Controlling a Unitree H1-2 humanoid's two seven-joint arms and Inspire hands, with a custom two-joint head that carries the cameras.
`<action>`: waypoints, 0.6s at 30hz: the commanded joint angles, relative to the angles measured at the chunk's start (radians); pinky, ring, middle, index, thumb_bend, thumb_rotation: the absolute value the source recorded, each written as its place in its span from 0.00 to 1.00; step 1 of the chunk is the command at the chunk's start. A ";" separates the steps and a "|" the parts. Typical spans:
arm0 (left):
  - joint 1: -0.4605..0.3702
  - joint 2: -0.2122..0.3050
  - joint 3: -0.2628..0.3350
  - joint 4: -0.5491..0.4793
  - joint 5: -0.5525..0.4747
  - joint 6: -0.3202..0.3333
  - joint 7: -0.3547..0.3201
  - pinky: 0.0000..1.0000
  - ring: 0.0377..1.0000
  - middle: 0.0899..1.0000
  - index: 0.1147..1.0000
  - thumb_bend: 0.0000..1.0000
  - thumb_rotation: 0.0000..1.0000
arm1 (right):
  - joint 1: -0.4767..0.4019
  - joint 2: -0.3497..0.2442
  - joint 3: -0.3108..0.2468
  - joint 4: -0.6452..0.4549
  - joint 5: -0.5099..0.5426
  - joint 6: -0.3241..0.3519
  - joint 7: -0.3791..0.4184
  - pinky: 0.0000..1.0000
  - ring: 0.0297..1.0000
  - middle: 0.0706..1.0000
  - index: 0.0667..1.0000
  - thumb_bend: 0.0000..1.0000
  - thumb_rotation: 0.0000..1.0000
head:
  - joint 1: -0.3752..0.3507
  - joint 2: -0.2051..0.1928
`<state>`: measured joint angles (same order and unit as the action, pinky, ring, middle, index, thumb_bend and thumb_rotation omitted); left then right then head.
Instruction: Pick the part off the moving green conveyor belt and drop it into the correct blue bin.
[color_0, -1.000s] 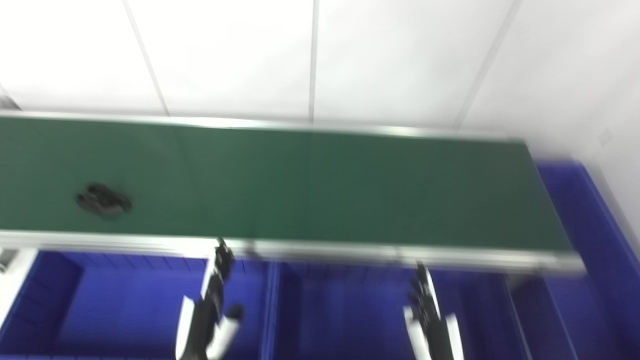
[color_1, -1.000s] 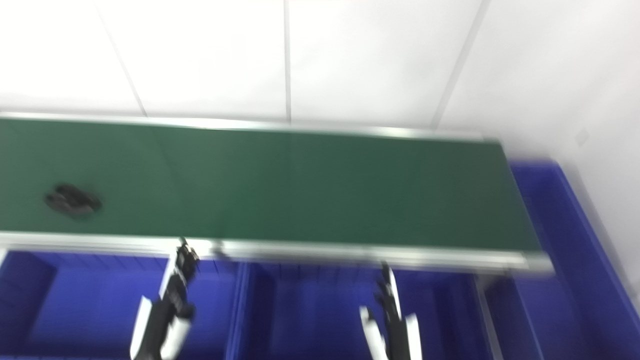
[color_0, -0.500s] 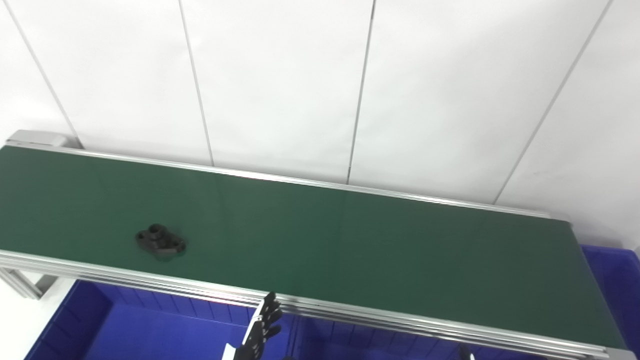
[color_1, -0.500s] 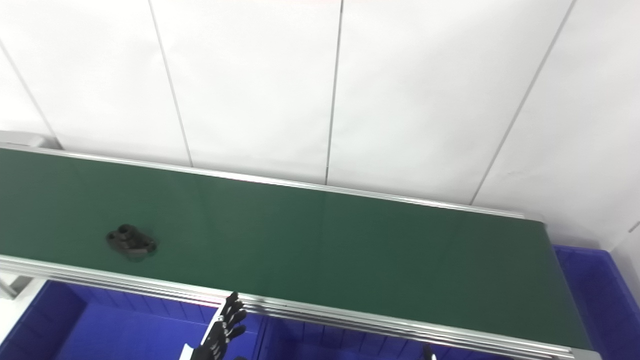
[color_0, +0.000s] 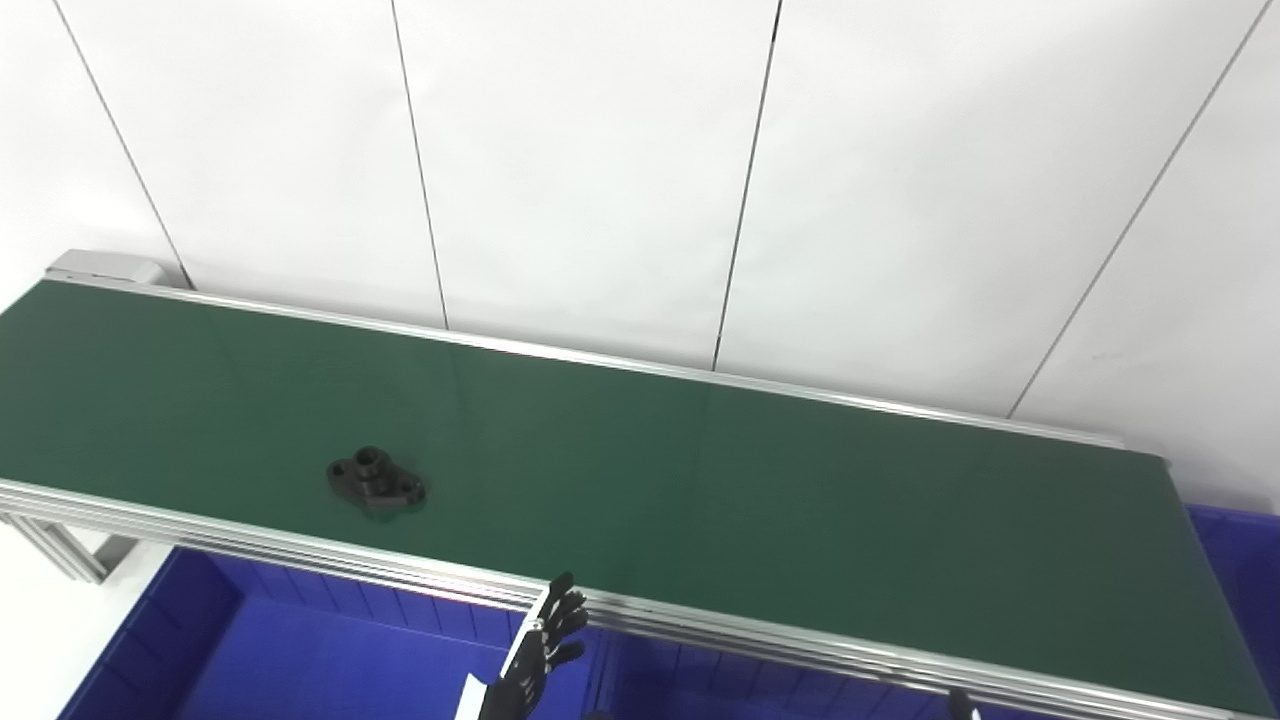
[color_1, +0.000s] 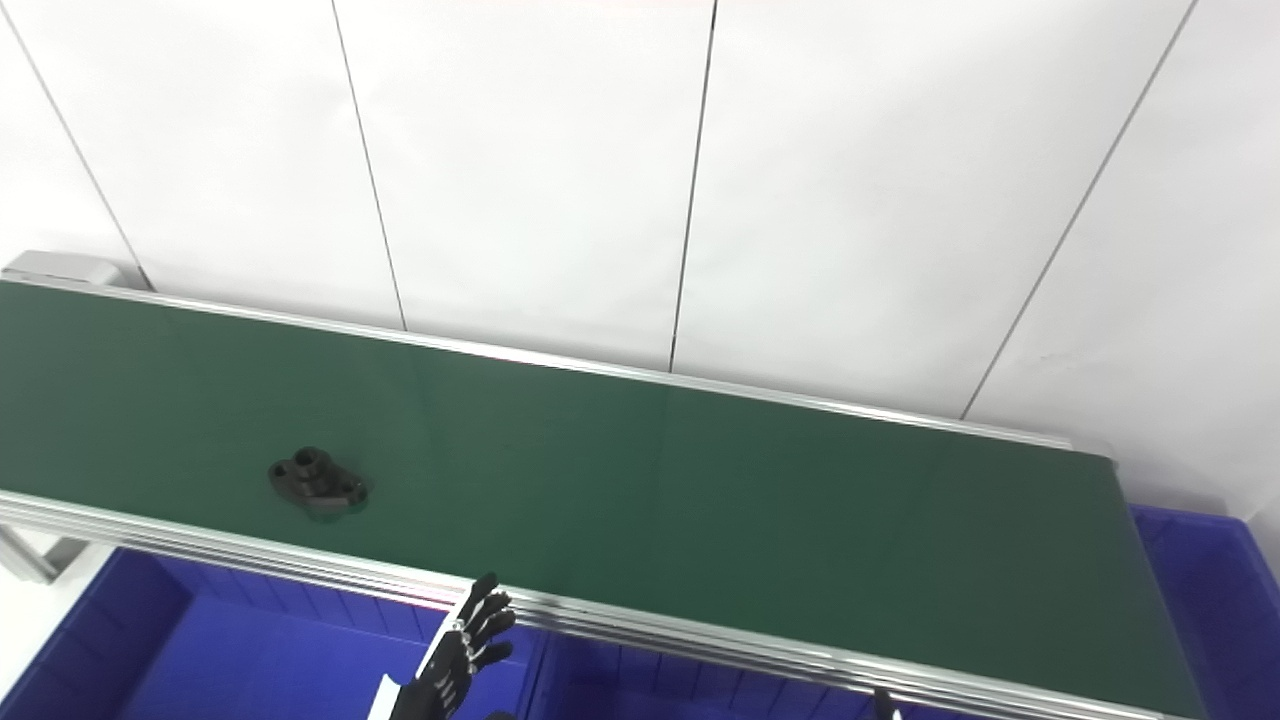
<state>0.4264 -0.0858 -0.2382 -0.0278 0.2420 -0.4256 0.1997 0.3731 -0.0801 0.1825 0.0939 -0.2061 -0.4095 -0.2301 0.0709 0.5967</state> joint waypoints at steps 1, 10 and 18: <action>0.005 0.004 0.008 -0.036 -0.020 -0.017 -0.016 0.85 0.90 0.92 0.95 0.80 0.82 | 0.001 0.014 0.010 -0.026 -0.009 -0.060 0.000 0.94 0.96 0.99 1.00 0.71 1.00 | -0.024 0.005; 0.007 0.000 0.044 -0.066 -0.025 0.015 -0.031 0.87 0.91 0.93 0.97 0.79 0.89 | 0.008 0.021 0.052 -0.043 -0.061 -0.060 -0.062 0.91 0.92 0.93 1.00 0.84 1.00 | -0.067 0.052; 0.031 0.008 0.041 -0.142 -0.054 0.083 -0.073 0.95 0.95 0.98 1.00 0.77 0.91 | 0.040 0.033 0.042 -0.175 -0.141 -0.047 -0.047 0.84 0.88 0.91 1.00 0.83 0.93 | -0.128 0.099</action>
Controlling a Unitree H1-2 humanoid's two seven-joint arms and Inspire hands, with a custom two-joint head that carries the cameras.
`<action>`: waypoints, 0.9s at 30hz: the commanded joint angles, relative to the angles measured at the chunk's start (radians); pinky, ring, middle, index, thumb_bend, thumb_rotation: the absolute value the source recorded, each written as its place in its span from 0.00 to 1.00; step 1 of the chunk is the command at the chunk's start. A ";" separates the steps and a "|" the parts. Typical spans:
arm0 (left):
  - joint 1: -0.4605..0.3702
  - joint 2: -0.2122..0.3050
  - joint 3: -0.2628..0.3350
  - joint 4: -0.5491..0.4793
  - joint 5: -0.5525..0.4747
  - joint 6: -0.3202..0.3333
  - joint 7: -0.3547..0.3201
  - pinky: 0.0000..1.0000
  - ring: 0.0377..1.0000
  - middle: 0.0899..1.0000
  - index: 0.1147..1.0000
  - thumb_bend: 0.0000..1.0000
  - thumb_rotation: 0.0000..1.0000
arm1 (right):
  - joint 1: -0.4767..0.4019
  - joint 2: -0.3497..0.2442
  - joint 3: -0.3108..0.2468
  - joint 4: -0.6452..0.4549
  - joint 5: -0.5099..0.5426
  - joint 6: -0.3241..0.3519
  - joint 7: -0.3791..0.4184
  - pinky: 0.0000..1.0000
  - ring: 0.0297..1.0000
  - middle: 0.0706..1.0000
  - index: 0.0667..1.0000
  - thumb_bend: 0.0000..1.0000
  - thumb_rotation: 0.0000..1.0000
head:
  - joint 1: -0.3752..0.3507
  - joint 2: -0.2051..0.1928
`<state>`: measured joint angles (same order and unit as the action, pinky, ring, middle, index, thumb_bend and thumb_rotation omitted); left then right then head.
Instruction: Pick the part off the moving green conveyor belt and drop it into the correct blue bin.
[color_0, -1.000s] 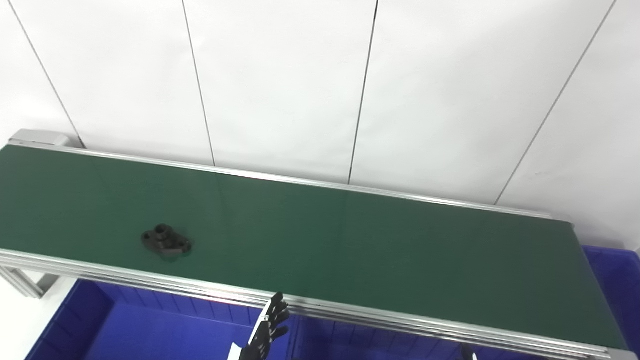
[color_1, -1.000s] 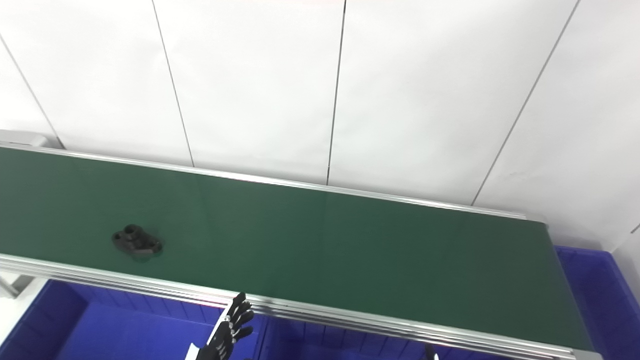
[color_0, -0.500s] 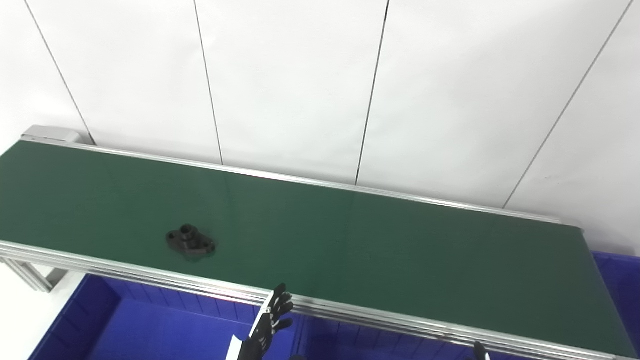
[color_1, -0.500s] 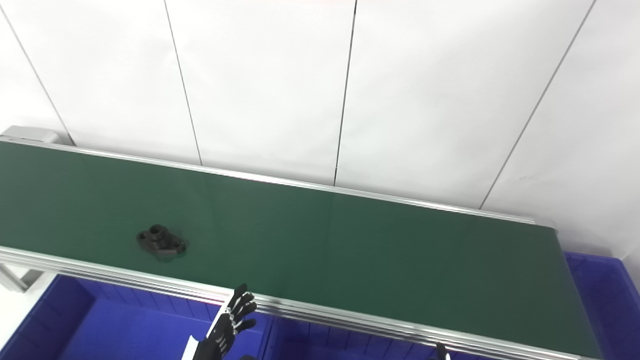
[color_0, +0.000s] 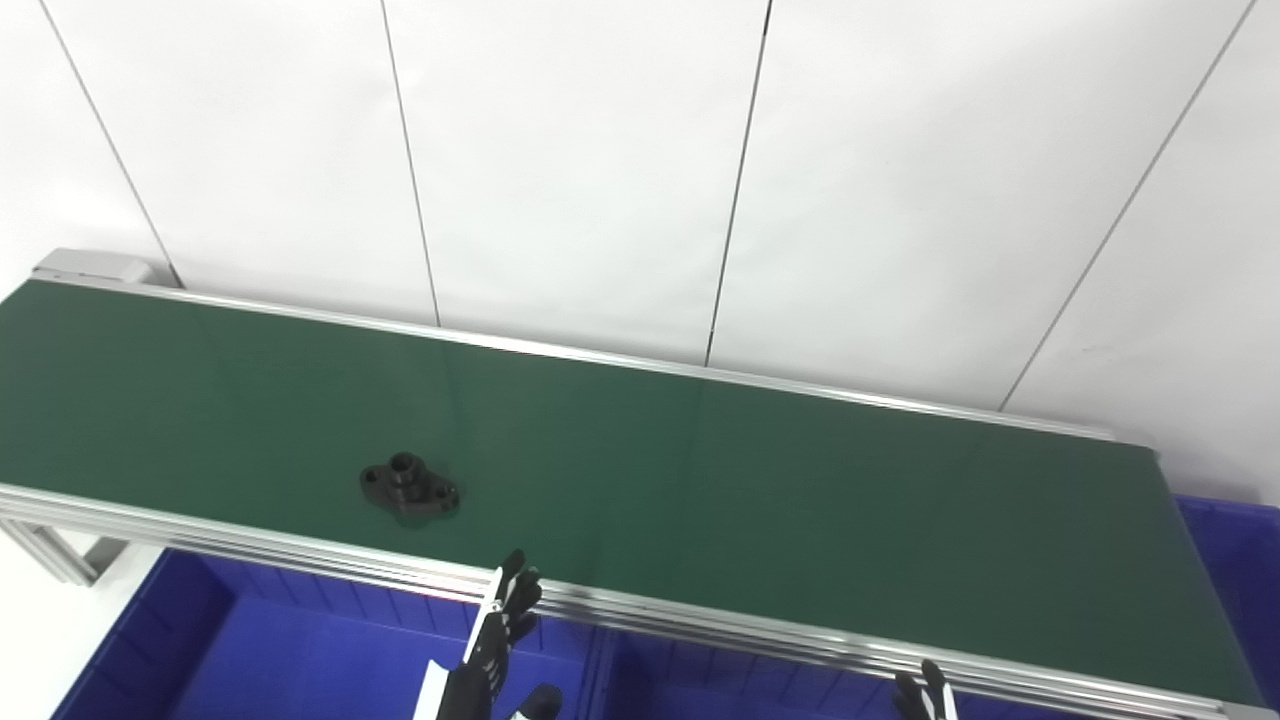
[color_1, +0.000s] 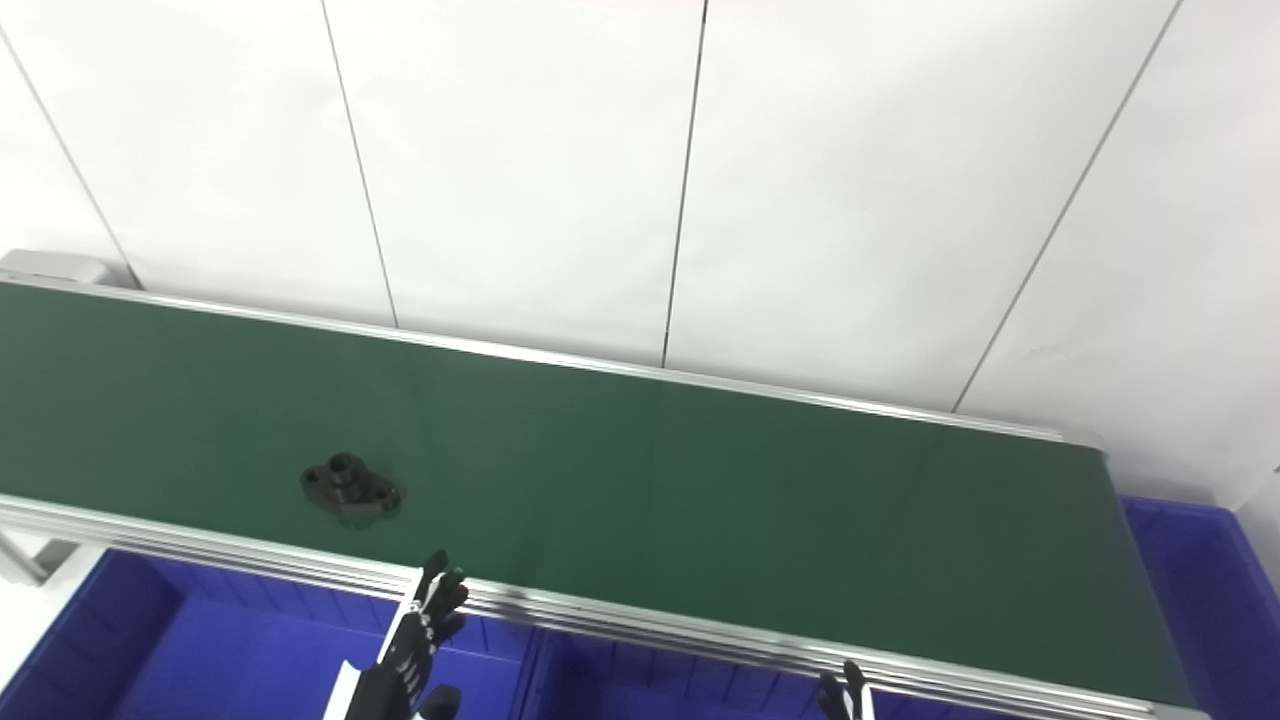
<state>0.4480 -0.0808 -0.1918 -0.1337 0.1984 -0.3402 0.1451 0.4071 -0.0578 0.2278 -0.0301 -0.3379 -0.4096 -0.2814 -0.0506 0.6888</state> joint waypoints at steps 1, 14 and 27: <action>0.012 0.004 -0.006 -0.042 -0.013 0.002 -0.022 0.95 0.95 0.98 1.00 0.77 0.91 | 0.008 0.012 -0.003 -0.064 -0.011 -0.049 0.007 0.83 0.88 0.91 1.00 0.83 0.93 | -0.006 0.007; 0.024 0.000 -0.006 -0.101 -0.041 0.053 -0.061 1.00 0.97 0.99 1.00 0.73 0.95 | -0.027 0.034 -0.015 -0.397 -0.051 0.116 0.134 0.76 0.84 0.87 0.96 0.87 0.66 | -0.046 0.041; 0.014 -0.021 -0.032 -0.085 -0.028 0.052 -0.064 1.00 0.98 0.98 1.00 0.71 0.99 | -0.279 0.031 -0.060 -0.310 -0.281 0.334 0.210 0.65 0.74 0.79 0.88 0.92 0.34 | -0.058 0.011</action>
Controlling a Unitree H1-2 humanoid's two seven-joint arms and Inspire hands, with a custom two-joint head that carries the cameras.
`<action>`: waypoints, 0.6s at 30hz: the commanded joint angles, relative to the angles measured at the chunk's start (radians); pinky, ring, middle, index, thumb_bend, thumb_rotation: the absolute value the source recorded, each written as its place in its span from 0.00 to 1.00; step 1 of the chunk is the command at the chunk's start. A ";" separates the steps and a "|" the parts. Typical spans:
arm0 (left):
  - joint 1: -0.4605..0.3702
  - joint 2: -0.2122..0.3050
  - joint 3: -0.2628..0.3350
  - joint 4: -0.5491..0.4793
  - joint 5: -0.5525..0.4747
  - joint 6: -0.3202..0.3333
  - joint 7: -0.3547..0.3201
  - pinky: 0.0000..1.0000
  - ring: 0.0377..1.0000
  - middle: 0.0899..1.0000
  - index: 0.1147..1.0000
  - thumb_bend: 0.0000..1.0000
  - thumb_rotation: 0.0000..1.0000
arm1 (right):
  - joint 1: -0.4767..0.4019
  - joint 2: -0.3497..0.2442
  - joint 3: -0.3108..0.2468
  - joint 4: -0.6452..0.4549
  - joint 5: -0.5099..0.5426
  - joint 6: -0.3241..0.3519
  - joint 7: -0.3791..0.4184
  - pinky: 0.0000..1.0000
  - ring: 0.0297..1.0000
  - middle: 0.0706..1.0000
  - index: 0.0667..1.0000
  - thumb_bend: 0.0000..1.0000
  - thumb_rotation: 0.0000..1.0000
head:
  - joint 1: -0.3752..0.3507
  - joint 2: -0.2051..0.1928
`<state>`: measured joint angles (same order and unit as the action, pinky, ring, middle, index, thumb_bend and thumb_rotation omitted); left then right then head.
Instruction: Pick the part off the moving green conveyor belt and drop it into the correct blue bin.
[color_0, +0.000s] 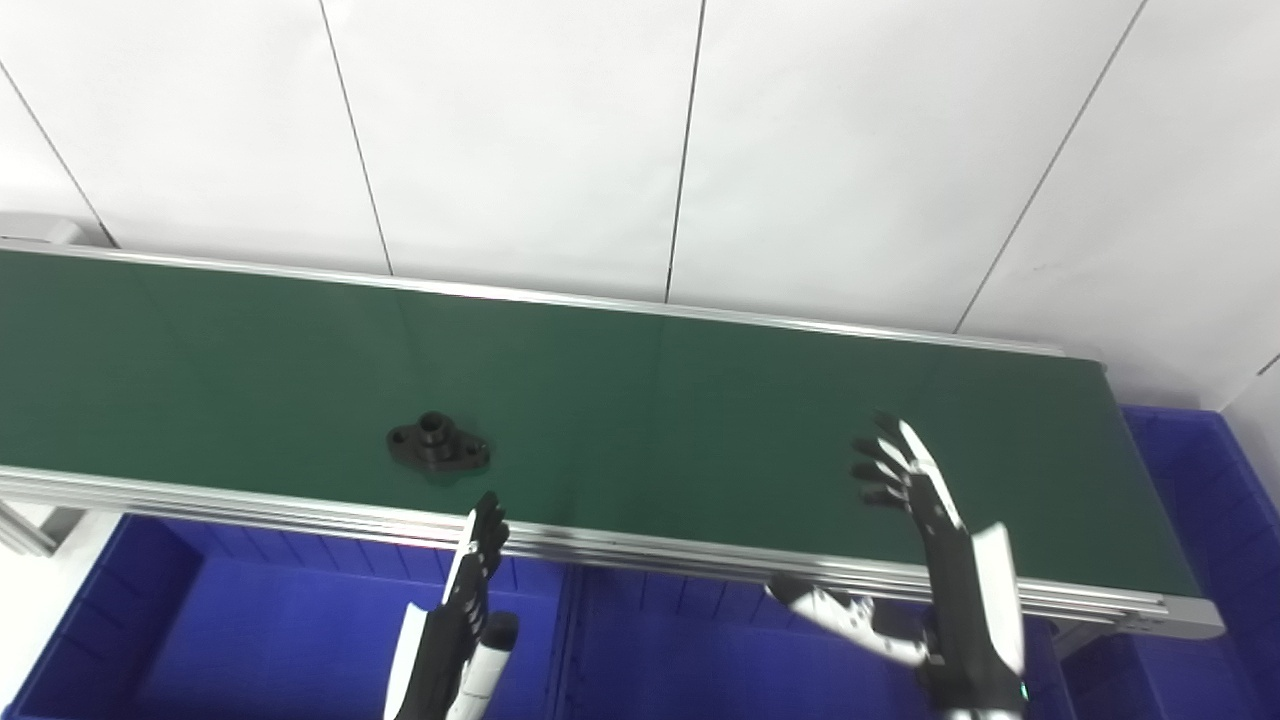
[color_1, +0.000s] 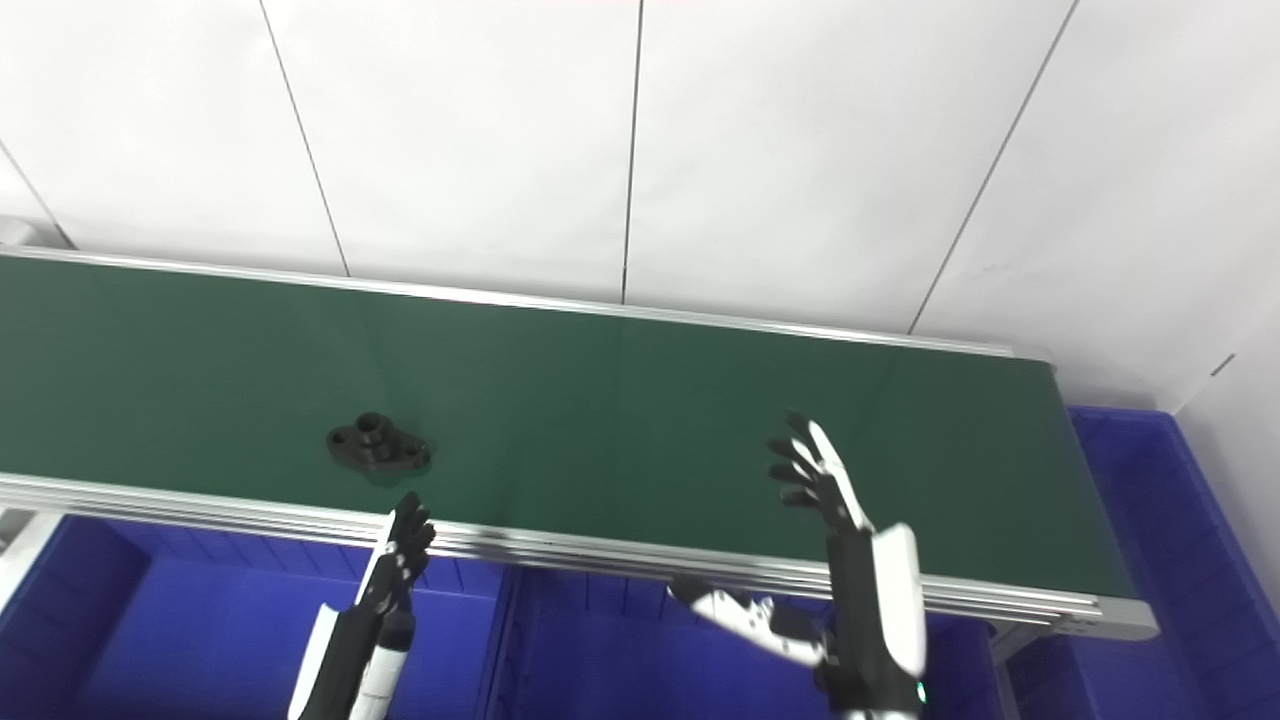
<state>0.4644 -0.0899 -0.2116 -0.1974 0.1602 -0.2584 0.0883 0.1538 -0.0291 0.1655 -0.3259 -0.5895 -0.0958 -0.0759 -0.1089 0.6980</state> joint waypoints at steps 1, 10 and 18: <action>0.000 -0.015 -0.017 -0.020 0.013 -0.031 -0.006 1.00 0.98 0.98 1.00 0.72 0.99 | -0.043 -0.001 0.004 -0.007 -0.050 0.039 0.015 0.64 0.73 0.78 0.87 0.93 0.34 | 0.000 0.000; 0.013 -0.033 -0.057 -0.012 0.025 -0.057 0.002 1.00 0.96 0.95 1.00 0.69 1.00 | -0.226 -0.038 0.047 0.093 -0.225 0.194 0.120 0.50 0.62 0.73 0.82 0.95 0.37 | 0.003 -0.018; 0.022 -0.052 -0.076 -0.021 0.017 -0.062 0.003 0.94 0.93 0.91 1.00 0.67 0.99 | -0.351 -0.059 0.112 0.220 -0.319 0.255 0.161 0.48 0.61 0.73 0.81 0.98 0.36 | 0.021 -0.028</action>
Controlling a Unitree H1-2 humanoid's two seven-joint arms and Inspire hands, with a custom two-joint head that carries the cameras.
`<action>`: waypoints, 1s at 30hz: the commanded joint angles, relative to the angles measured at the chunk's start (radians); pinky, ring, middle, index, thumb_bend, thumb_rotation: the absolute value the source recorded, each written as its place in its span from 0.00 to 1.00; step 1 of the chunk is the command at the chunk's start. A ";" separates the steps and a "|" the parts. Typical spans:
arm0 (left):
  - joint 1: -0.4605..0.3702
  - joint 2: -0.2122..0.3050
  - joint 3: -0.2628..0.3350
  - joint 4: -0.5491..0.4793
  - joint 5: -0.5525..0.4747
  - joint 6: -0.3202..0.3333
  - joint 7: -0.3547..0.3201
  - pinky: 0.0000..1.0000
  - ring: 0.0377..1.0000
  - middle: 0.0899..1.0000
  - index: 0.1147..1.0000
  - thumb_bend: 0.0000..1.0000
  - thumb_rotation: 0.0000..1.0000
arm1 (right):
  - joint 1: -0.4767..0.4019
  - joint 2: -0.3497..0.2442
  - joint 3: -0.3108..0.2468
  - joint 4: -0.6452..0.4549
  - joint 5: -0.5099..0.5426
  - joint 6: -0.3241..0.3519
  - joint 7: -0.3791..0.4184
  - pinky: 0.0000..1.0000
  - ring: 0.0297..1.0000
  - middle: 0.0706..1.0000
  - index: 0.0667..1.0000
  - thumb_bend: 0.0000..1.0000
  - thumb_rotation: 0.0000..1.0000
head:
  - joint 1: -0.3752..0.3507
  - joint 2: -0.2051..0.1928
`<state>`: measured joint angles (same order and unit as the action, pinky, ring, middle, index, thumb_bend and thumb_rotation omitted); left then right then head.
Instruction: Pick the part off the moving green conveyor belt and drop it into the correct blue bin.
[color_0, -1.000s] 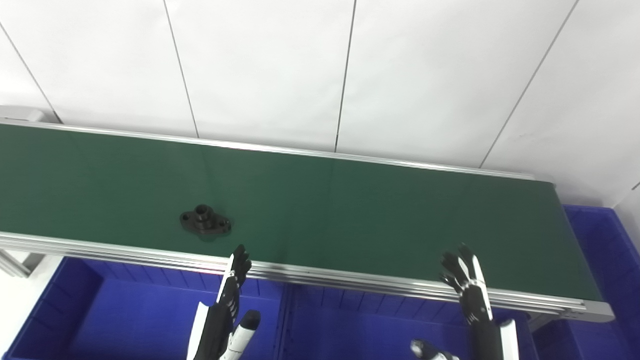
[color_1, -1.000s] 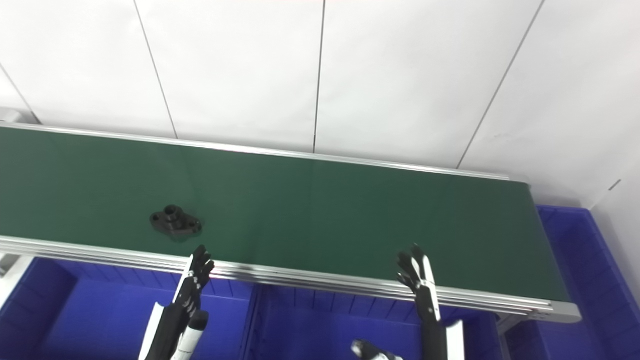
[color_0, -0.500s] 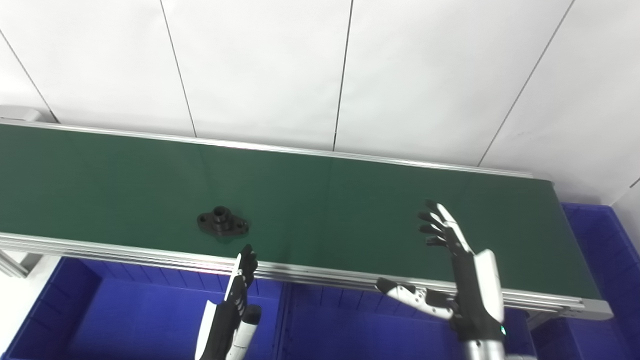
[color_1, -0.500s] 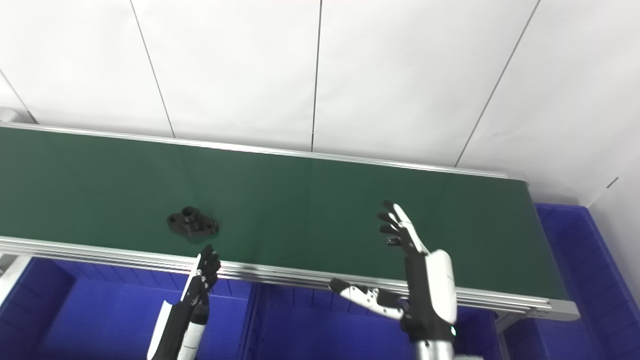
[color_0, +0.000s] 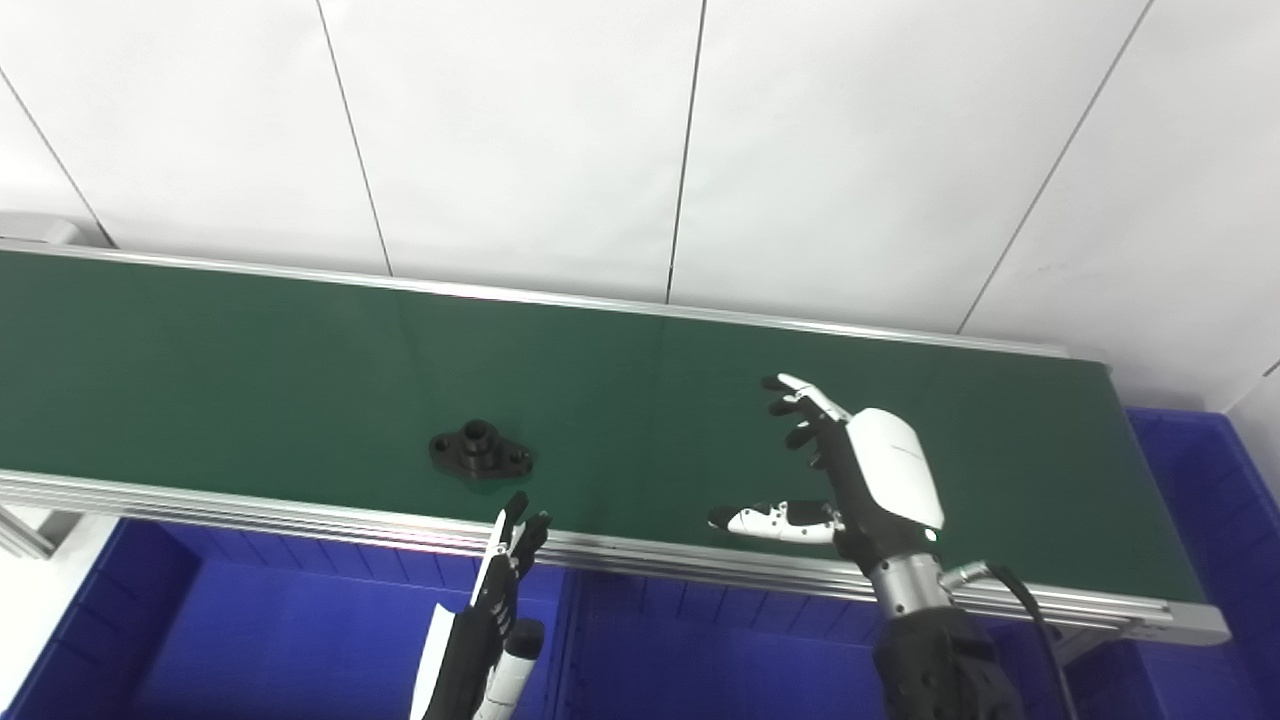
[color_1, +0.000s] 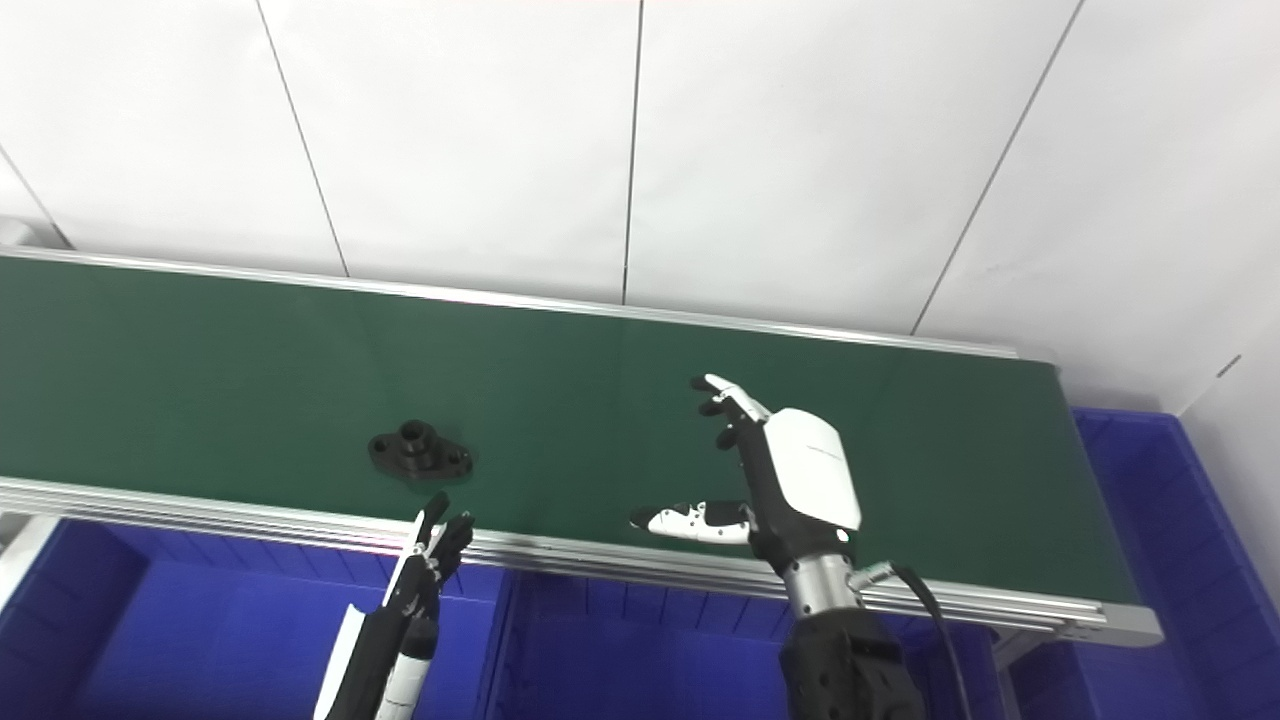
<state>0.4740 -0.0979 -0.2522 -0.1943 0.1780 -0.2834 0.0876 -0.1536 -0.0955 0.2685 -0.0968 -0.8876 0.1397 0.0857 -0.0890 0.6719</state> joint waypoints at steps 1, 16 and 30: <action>0.012 -0.044 -0.036 -0.024 -0.003 -0.039 0.002 0.94 0.93 0.91 1.00 0.68 0.99 | -0.059 0.011 0.022 0.007 -0.037 0.030 0.001 0.48 0.60 0.73 0.81 0.98 0.36 | 0.002 -0.002; 0.006 -0.049 -0.038 -0.001 0.003 -0.066 0.007 0.90 0.88 0.87 1.00 0.69 0.99 | -0.202 0.065 0.145 0.182 -0.130 0.101 0.005 0.50 0.62 0.73 0.81 0.98 0.35 | 0.013 -0.017; 0.013 -0.076 -0.055 0.007 0.027 -0.083 0.023 0.91 0.87 0.84 1.00 0.69 0.98 | -0.270 0.094 0.209 0.305 -0.111 0.092 -0.028 0.51 0.62 0.73 0.82 0.95 0.35 | 0.031 -0.018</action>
<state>0.4751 -0.0989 -0.2540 -0.1811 0.1840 -0.3318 0.0988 -0.3799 -0.0173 0.4768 0.2195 -1.0022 0.2286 0.0870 -0.0583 0.6550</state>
